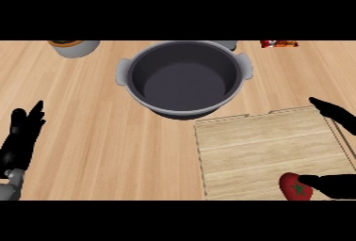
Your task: Pick the tomato from the tray and place it in the pot
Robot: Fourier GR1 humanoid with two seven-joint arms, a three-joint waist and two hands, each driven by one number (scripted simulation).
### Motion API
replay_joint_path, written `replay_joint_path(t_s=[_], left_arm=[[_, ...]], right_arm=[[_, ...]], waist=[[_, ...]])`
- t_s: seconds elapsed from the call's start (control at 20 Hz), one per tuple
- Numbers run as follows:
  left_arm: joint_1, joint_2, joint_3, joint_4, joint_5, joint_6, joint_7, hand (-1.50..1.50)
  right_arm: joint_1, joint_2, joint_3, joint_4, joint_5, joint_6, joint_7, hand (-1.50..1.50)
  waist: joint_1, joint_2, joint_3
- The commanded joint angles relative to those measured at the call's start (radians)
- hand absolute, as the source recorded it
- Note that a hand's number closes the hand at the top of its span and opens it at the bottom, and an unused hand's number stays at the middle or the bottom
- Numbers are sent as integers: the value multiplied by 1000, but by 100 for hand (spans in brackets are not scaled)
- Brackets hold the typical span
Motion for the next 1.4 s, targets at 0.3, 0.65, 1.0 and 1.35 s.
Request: replay_joint_path(t_s=[0.3,0.65,1.0,1.35], left_arm=[[-46,8,-2,-19,-25,-24,49,0],[-88,-40,-13,18,-50,-27,47,0],[-30,-50,16,3,-64,-42,24,0],[-54,-92,32,7,-111,-37,38,0]], right_arm=[[-117,-331,-63,-117,-236,380,405,-150],[-232,-374,38,-94,-522,527,643,-150],[-228,-366,158,-124,-444,469,722,-150],[-261,-277,200,-6,-366,501,689,-150]], waist=[[34,7,-1],[49,13,-1],[43,8,1],[44,11,2]])
